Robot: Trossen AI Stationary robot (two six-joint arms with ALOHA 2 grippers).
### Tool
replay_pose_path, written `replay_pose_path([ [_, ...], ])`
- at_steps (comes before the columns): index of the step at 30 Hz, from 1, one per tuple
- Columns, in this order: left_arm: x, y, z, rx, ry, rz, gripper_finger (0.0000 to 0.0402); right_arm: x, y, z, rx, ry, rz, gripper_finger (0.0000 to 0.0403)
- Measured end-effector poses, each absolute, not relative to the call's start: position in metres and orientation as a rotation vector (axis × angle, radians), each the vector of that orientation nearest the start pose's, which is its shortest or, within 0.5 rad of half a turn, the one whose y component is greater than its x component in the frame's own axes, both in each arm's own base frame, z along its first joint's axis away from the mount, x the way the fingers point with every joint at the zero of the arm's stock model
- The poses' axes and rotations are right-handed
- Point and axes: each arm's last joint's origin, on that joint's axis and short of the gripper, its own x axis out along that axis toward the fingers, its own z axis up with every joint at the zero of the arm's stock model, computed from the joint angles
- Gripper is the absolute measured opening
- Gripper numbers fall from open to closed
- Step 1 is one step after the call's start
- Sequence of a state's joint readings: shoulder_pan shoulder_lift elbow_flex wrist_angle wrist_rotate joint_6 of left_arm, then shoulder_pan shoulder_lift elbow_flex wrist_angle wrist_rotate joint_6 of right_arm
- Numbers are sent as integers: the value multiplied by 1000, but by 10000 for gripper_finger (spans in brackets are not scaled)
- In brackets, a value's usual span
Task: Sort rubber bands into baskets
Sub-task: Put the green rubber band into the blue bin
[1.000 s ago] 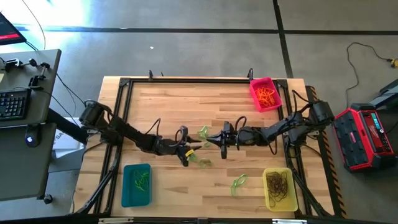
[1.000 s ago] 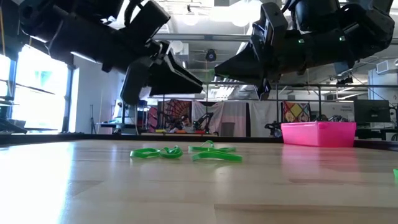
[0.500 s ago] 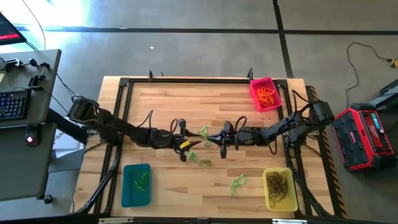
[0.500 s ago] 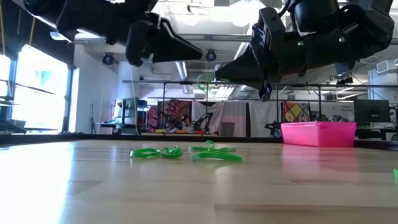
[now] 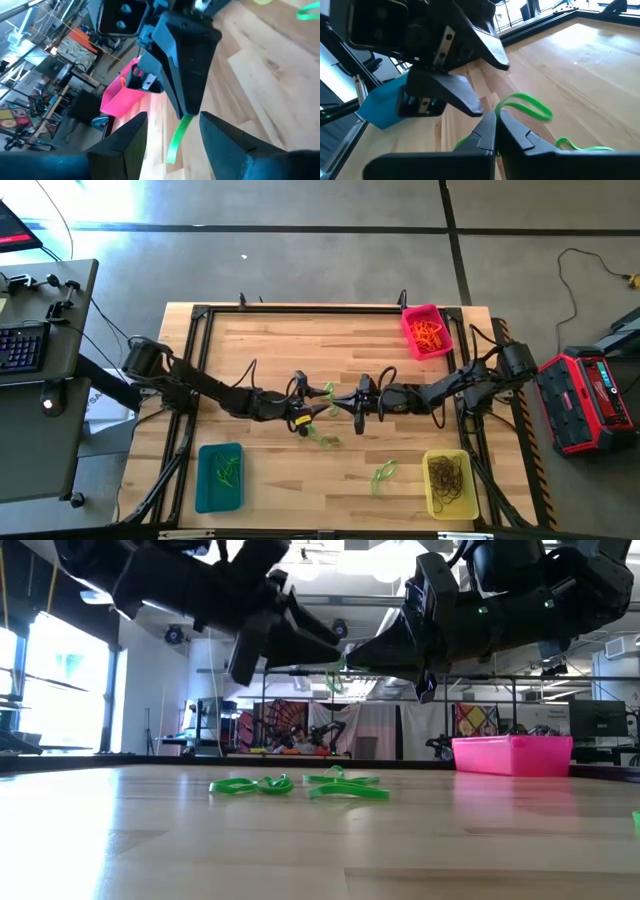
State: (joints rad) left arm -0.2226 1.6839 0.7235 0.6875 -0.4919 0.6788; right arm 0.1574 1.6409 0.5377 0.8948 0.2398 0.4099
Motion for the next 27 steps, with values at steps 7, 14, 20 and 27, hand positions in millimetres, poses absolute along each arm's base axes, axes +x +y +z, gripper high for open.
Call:
replay_pose_path([
  [7, 326, -59, 171, 810, 338, 196, 175, 294, 40, 156, 369, 180, -113, 0],
  [14, 327, -56, 169, 805, 332, 130, 174, 294, 40, 157, 372, 172, -107, 0],
  [20, 328, -53, 165, 794, 357, 89, 142, 295, 42, 161, 358, 137, -52, 0],
  [27, 327, -55, 164, 791, 359, 94, 23, 295, 42, 161, 327, 135, -51, 3],
])
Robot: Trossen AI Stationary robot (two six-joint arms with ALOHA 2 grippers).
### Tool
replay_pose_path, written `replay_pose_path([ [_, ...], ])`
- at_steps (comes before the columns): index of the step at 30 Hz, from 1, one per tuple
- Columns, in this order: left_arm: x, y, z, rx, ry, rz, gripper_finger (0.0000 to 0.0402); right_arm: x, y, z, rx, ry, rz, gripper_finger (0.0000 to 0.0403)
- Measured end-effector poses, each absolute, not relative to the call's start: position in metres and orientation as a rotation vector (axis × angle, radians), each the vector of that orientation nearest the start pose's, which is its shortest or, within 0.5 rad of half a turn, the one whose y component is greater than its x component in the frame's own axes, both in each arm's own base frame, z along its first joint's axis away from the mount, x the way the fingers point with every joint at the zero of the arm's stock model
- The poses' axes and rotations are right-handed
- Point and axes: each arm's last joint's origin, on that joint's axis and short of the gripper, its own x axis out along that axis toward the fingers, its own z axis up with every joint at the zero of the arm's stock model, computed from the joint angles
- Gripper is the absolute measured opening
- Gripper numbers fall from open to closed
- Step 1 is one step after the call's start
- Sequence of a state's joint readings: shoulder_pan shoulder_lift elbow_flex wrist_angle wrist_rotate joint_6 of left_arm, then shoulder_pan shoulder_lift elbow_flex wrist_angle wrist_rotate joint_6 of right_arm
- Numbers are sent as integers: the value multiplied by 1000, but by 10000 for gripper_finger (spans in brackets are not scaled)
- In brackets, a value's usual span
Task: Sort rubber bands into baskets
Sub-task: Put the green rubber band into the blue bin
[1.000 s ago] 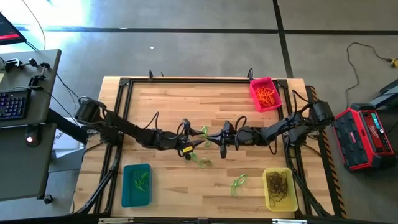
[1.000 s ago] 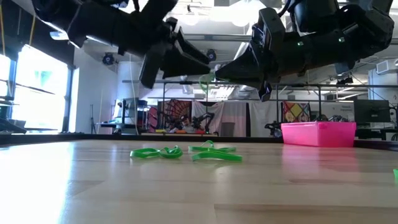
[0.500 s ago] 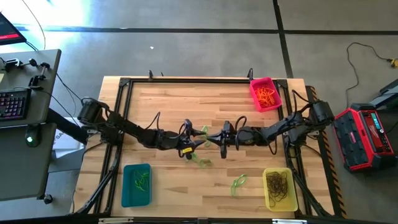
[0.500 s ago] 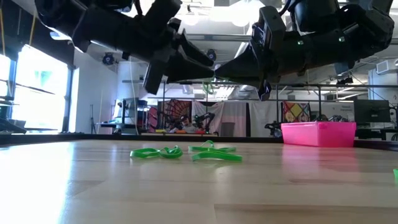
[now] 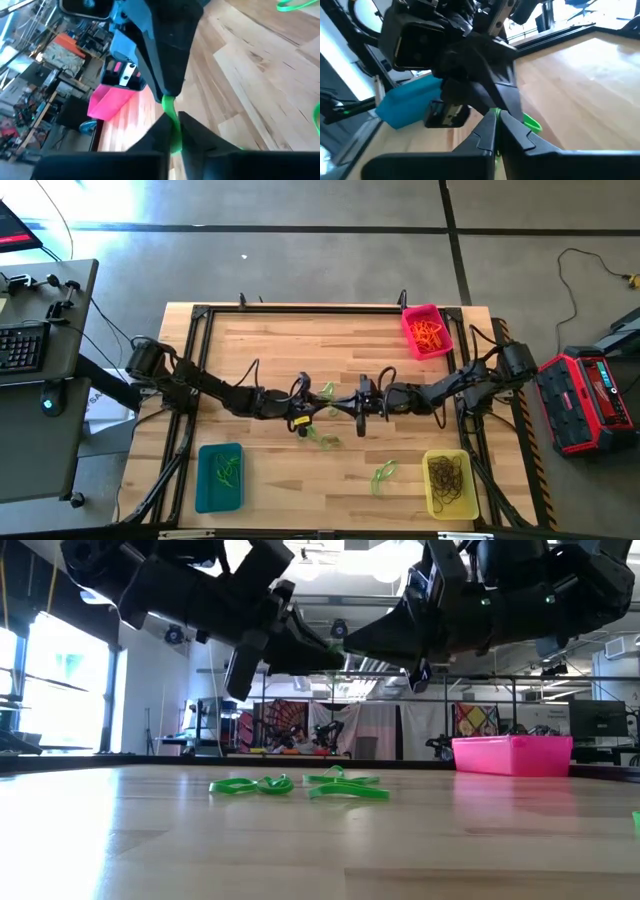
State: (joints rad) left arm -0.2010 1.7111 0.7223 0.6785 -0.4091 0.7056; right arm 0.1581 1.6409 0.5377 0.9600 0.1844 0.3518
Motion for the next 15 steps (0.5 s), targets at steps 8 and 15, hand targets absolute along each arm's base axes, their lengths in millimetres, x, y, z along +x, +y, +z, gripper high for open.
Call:
replay_pose_path([
  [8, 320, -53, 180, 617, 348, 170, 3, 296, 27, 161, 227, 125, -161, 61],
  [15, 310, -45, 211, 508, 277, 226, 1, 297, 12, 160, 195, 131, -214, 101],
])
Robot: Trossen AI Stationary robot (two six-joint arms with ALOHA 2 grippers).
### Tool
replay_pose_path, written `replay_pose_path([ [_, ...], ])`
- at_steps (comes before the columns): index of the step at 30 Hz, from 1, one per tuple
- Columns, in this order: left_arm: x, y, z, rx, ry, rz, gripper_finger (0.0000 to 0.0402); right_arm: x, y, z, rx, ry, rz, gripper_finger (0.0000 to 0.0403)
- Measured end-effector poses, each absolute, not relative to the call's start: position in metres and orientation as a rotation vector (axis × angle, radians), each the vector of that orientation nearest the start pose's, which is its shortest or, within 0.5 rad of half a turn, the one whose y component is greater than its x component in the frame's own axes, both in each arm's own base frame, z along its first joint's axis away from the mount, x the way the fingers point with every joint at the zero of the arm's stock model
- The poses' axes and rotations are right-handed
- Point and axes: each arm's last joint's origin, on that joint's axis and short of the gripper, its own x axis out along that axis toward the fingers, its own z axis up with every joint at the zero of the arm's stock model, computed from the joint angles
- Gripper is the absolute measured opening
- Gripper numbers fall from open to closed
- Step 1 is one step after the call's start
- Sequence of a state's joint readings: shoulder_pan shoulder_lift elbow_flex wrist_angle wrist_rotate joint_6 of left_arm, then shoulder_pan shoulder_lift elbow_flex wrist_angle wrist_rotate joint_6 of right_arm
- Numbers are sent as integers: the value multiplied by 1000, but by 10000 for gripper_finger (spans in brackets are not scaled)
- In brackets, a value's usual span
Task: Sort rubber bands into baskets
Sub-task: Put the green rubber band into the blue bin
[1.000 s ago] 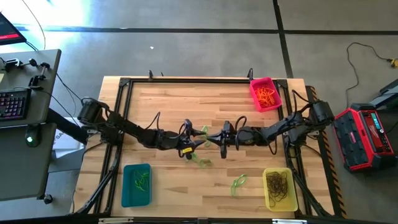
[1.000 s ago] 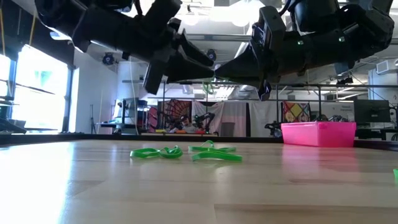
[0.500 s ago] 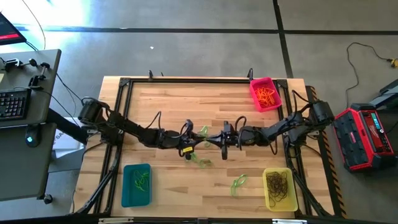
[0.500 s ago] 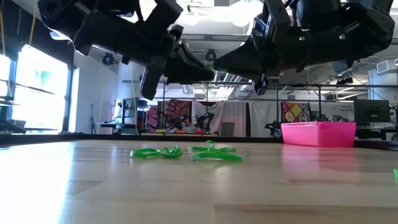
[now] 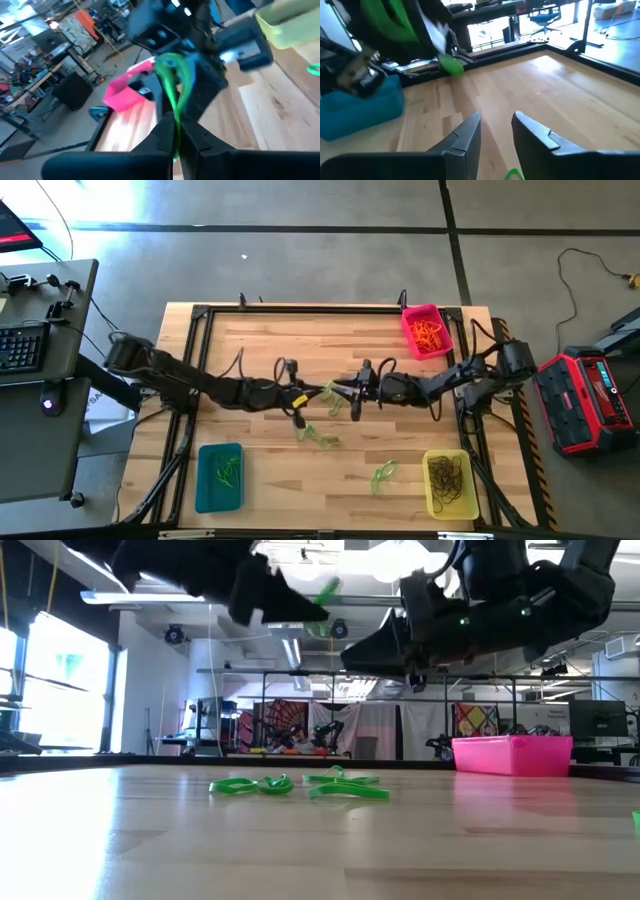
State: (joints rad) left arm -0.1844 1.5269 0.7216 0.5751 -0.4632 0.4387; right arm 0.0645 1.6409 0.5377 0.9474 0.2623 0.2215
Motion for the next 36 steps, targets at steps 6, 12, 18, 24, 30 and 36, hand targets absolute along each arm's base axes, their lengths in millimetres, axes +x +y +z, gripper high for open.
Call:
replay_pose_path([
  [6, 284, -53, 240, 499, 281, 220, 1, 297, 9, 160, 174, 136, -220, 103],
  [12, 243, -73, 255, 389, 382, 86, 0, 296, 9, 156, 142, 181, -222, 103],
  [18, 203, -99, 253, 172, 544, -97, 0, 295, 10, 150, 137, 249, -227, 103],
  [24, 176, -124, 242, -24, 708, -177, 0, 294, 9, 147, 153, 273, -232, 103],
  [30, 156, -138, 227, -106, 881, -150, 0, 293, 9, 146, 171, 287, -236, 103],
  [36, 142, -150, 216, -162, 1041, -174, 0, 293, 10, 146, 219, 281, -242, 103],
])
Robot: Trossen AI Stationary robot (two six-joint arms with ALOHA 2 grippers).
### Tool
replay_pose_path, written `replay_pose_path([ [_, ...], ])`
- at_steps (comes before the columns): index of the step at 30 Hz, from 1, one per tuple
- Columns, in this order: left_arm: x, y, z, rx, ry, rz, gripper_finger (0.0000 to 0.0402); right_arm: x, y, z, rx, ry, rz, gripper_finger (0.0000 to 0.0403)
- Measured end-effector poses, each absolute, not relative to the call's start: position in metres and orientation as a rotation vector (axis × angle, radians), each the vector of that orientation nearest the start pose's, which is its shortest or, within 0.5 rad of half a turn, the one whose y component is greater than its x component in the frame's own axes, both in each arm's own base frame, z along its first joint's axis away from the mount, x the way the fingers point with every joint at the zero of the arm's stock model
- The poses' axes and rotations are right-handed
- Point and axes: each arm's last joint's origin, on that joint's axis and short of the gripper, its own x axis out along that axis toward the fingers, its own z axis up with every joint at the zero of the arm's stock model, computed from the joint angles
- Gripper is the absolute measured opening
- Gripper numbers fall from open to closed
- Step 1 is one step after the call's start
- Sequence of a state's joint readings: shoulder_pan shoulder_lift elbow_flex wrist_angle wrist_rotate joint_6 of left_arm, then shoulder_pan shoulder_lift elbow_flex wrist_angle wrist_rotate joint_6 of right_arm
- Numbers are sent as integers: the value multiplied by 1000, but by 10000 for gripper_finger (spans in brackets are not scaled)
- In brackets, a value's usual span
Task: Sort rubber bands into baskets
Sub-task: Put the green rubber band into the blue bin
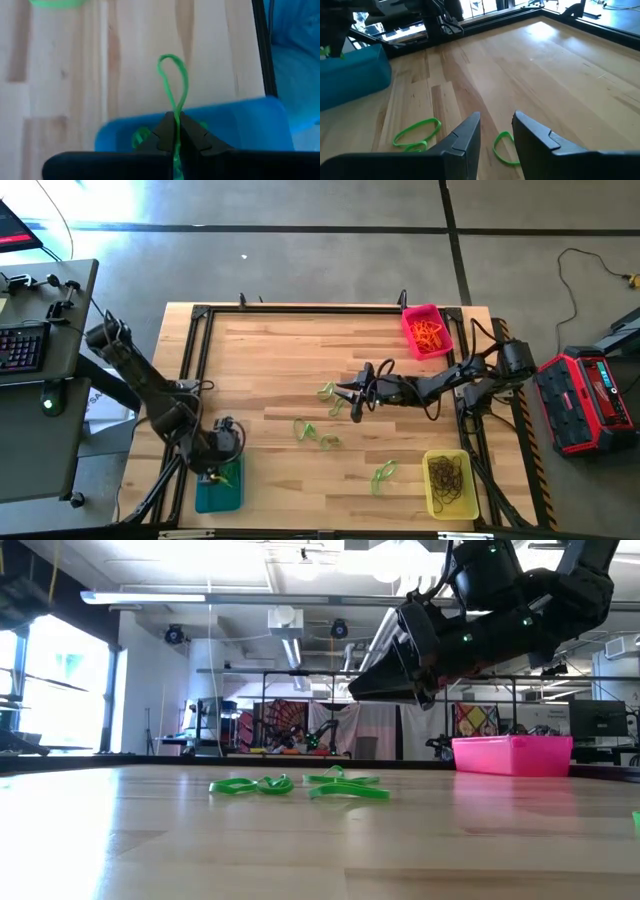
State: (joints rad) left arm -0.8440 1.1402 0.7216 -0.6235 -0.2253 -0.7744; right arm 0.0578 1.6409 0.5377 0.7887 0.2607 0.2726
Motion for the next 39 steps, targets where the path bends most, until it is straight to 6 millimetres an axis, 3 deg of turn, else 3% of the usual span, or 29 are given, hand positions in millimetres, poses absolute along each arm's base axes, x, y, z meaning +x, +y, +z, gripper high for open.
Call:
replay_pose_path([
  [11, 138, -167, 186, -68, 1230, -162, 3, 293, 10, 146, 261, 276, -246, 103],
  [18, 137, -167, 178, -87, 1316, -118, 44, 293, 10, 146, 282, 274, -249, 103],
  [28, 135, -164, 195, -125, 1308, -104, 100, 293, 10, 145, 255, 279, -246, 103],
  [39, 157, -160, 226, -37, 1155, -53, 104, 293, 9, 145, 186, 290, -257, 103],
])
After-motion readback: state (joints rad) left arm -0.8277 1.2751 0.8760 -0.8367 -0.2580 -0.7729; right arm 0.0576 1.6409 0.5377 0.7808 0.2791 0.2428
